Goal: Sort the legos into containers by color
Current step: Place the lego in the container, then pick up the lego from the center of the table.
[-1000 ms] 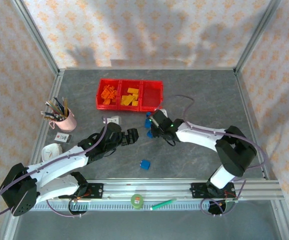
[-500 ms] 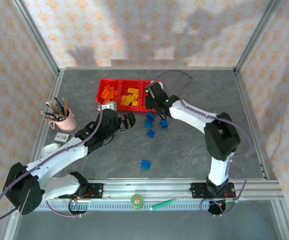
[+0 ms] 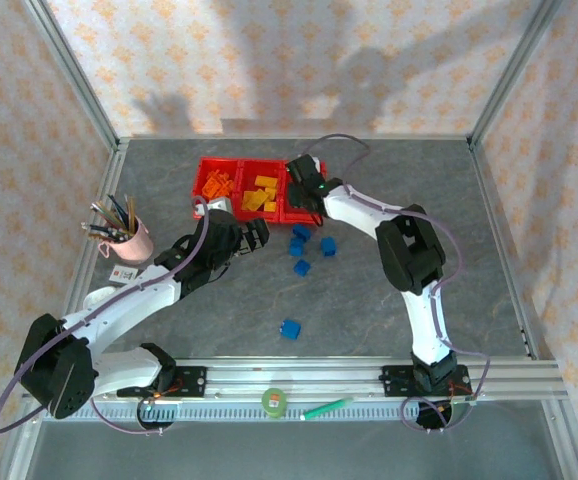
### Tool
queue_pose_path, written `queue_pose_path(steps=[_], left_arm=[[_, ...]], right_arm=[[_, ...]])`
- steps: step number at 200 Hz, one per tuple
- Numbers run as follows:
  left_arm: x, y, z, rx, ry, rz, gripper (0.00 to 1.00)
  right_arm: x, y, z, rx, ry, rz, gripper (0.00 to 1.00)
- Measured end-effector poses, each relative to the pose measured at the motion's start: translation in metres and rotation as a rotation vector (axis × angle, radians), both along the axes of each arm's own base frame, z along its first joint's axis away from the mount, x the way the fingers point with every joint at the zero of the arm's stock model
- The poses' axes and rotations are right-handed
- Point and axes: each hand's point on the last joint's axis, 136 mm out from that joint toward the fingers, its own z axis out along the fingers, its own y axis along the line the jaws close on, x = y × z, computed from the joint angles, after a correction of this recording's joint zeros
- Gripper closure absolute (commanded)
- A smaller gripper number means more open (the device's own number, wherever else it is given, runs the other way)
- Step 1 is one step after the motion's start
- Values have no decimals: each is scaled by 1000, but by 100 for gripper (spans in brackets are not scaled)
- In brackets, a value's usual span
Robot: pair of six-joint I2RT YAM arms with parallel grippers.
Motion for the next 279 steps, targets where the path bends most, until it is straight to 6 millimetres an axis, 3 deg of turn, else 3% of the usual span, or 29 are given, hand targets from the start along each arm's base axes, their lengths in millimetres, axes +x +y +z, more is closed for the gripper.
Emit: queue_pose_path(steps=[14, 61, 86, 111, 137, 156, 197, 224, 279], left_arm=[[0, 0, 0, 0, 0, 1, 1], [0, 1, 0, 6, -2, -3, 1], [0, 0, 0, 7, -1, -8, 1], [-3, 0, 4, 0, -9, -21, 1], [-10, -2, 12, -29, -28, -42, 1], [-18, -2, 9, -36, -27, -54, 1], [-41, -17, -9, -52, 10, -114, 1], [-50, -27, -16, -71, 27, -136, 1], [-53, -38, -17, -127, 20, -139, 1]], right_arm=[[-1, 2, 0, 7, 4, 8, 54], [-1, 5, 7, 22, -1, 23, 51], [-9, 2, 34, 51, -37, 28, 49], [-29, -12, 70, 88, -85, 21, 44], [-52, -29, 83, 106, -103, 6, 39], [-69, -42, 71, 94, -76, -4, 35], [-102, -64, 21, 37, 30, -19, 27], [-118, -72, -3, 9, 87, -11, 26], [-124, -76, -14, -12, 116, -11, 32]])
